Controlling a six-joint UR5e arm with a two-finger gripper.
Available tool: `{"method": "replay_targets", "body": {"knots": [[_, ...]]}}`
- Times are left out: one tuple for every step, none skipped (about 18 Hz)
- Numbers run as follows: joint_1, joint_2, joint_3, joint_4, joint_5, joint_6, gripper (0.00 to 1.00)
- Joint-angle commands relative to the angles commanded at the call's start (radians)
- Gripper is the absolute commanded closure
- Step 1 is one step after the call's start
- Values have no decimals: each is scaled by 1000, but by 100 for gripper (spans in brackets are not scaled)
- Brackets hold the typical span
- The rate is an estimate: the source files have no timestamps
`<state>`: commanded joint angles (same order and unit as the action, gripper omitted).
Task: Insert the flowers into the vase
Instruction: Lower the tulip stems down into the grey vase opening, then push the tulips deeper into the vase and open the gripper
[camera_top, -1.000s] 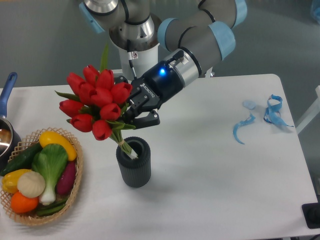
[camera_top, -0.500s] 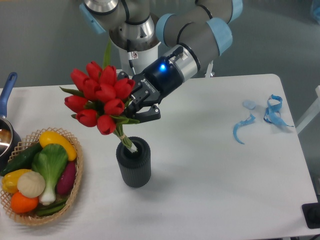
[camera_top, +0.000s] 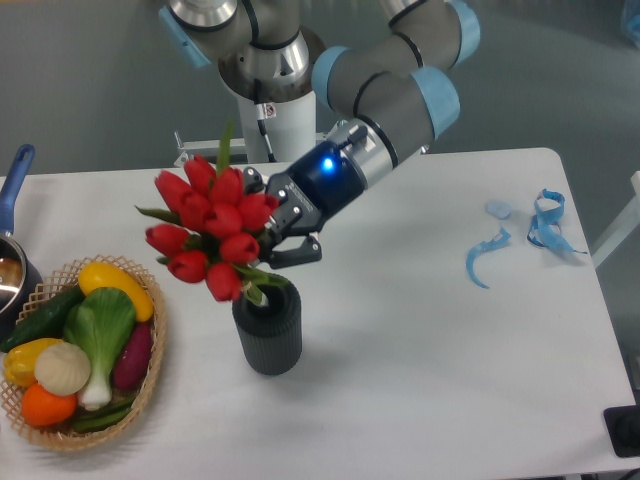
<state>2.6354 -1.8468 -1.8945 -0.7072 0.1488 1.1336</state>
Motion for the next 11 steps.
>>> {"method": "replay_targets", "body": {"knots": [[2, -8, 0, 0, 2, 0, 86], [3, -9, 0, -2, 2, -1, 86], [6, -12, -2, -2, 2, -2, 86], [8, -17, -6, -3, 2, 0, 86], [8, -23, -11, -2, 5, 0, 86], [6, -25, -12, -2, 24, 2, 86], [6, -26, -12, -2, 64, 2, 86], [6, -28, -18, -2, 95, 2, 86], [8, -29, -31, 2, 100, 5, 86], [8, -29, -37, 2, 101, 9, 86], [8, -29, -40, 0, 104, 17, 85]]}}
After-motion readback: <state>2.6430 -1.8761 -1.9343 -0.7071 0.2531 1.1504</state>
